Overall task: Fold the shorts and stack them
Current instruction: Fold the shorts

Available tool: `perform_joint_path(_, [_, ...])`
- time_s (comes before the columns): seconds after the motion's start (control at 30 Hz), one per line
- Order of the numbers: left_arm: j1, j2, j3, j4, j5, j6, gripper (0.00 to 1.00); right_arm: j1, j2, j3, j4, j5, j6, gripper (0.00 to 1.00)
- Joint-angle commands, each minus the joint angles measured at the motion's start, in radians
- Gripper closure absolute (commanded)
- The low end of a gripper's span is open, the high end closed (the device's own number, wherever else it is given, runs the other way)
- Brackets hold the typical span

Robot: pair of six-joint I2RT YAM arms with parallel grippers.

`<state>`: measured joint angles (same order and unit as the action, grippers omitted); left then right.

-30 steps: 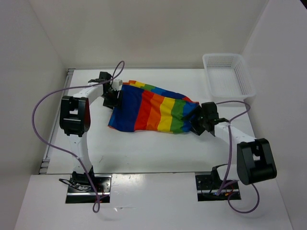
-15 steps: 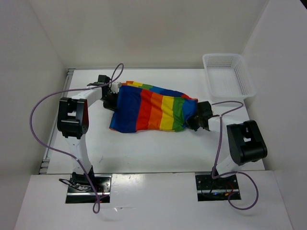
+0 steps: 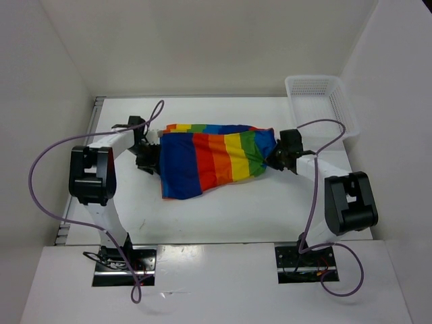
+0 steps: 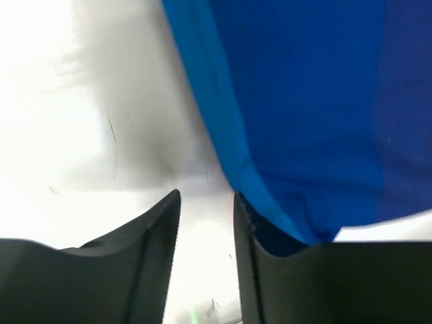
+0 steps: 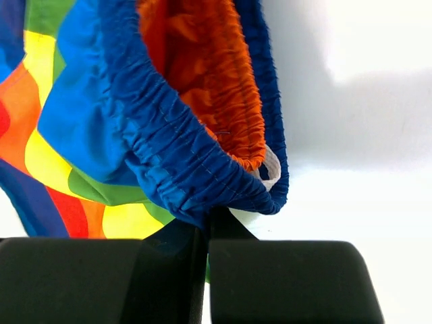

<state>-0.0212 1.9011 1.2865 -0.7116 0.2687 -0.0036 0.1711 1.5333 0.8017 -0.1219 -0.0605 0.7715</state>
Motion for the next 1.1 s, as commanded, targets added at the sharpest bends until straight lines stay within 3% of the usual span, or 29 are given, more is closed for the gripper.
perform_joint_path(0.0, [0.001,-0.063,0.068,-0.084,0.023,0.004,0.54,-0.013,-0.016,0.109,-0.099,0.008,-0.174,1.0])
perform_joint_path(0.07, [0.001,-0.063,0.201,-0.109,0.012,0.004,0.52,-0.013,0.005,0.143,-0.137,-0.001,-0.205,1.0])
perform_joint_path(0.2, [-0.124,-0.031,0.465,-0.147,0.007,0.004,0.46,-0.013,0.025,0.205,-0.165,-0.001,-0.253,1.0])
perform_joint_path(0.43, [-0.391,0.186,0.661,-0.147,0.162,0.004,0.42,-0.004,0.053,0.205,-0.156,-0.01,-0.253,1.0])
perform_joint_path(0.53, [-0.439,0.301,0.736,-0.147,0.182,0.004,0.42,-0.004,0.062,0.194,-0.156,-0.01,-0.253,1.0])
perform_joint_path(0.93, [-0.516,0.443,0.711,-0.078,0.136,0.004,0.41,-0.004,0.053,0.205,-0.165,0.03,-0.253,1.0])
perform_joint_path(1.07, [-0.485,0.351,0.654,-0.101,0.204,0.004,0.4,-0.004,0.053,0.254,-0.232,0.105,-0.284,1.0])
